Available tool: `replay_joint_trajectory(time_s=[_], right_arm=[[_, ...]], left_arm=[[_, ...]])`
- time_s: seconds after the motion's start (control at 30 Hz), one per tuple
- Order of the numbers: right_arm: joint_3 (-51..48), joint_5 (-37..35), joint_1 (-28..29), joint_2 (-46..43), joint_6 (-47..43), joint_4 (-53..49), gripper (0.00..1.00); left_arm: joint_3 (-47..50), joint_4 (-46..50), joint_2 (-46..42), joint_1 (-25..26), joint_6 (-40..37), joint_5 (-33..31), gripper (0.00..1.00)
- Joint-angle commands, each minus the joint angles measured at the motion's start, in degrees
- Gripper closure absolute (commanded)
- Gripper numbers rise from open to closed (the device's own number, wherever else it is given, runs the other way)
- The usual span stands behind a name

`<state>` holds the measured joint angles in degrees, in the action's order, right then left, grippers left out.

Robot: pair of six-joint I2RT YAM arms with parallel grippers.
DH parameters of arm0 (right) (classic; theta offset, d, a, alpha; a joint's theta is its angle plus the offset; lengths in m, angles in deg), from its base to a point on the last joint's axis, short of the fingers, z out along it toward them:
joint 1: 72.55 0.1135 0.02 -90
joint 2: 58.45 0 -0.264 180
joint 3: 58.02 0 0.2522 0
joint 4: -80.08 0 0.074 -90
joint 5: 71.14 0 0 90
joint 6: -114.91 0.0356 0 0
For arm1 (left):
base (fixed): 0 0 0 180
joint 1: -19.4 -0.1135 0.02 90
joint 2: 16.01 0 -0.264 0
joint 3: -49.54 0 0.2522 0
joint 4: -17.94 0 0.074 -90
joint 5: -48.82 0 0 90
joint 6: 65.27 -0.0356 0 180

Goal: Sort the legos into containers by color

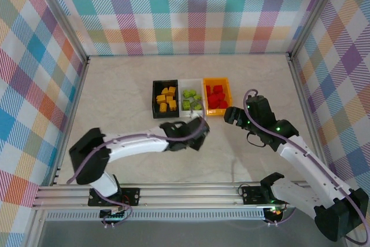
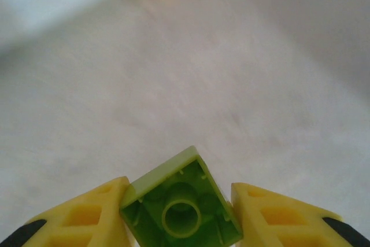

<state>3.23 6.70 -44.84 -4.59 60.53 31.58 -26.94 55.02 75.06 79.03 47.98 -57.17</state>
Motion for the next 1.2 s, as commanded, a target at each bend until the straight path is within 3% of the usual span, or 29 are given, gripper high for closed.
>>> replay_joint_trajectory(time_s=[0.0, 0.2, 0.47, 0.6, 0.73, 0.77, 0.97, 1.17], right_arm=[[-1.32, 0.13, -0.41, -0.63, 1.25, 0.02, 0.04], [-1.59, 0.06, -0.63, -0.71, 1.09, -0.39, 0.03], [-2.38, 0.43, -0.79, -2.39, 1.81, -0.68, 0.03], [-2.31, 0.65, -0.81, -3.23, 1.74, -0.94, 0.0], [-2.14, 0.56, -0.77, -3.44, 0.91, -0.79, 0.0], [-2.3, 0.65, -0.81, -3.5, 0.45, -0.38, 0.0], [-3.48, 1.45, -0.85, -4.84, -0.78, 2.53, 0.0], [-6.71, -5.92, -0.81, -7.42, 4.67, 3.91, 0.0]], left_arm=[[-3.38, -1.46, -1.2, -6.29, -1.36, 1.64, 0.61], [-14.89, -2.24, 8.71, -14.22, -2.15, 6.31, 0.61], [-26.86, -0.35, 20.51, -18.95, -1.9, 5.52, 0.59], [-29.34, 0.02, 21.08, -19.49, -1.41, 6.48, 0.28], [-23.49, -4.11, 13.06, -18.9, -0.51, 6.32, 0.12], [-20.91, -5.52, 9.43, -18.73, -0.39, 6.15, 0.0], [-1.92, -13.41, -13.57, -18.54, -2.09, 1.02, 0.0], [16.29, -18.36, -36.6, -18.87, -11.86, -17.8, 0.0]])
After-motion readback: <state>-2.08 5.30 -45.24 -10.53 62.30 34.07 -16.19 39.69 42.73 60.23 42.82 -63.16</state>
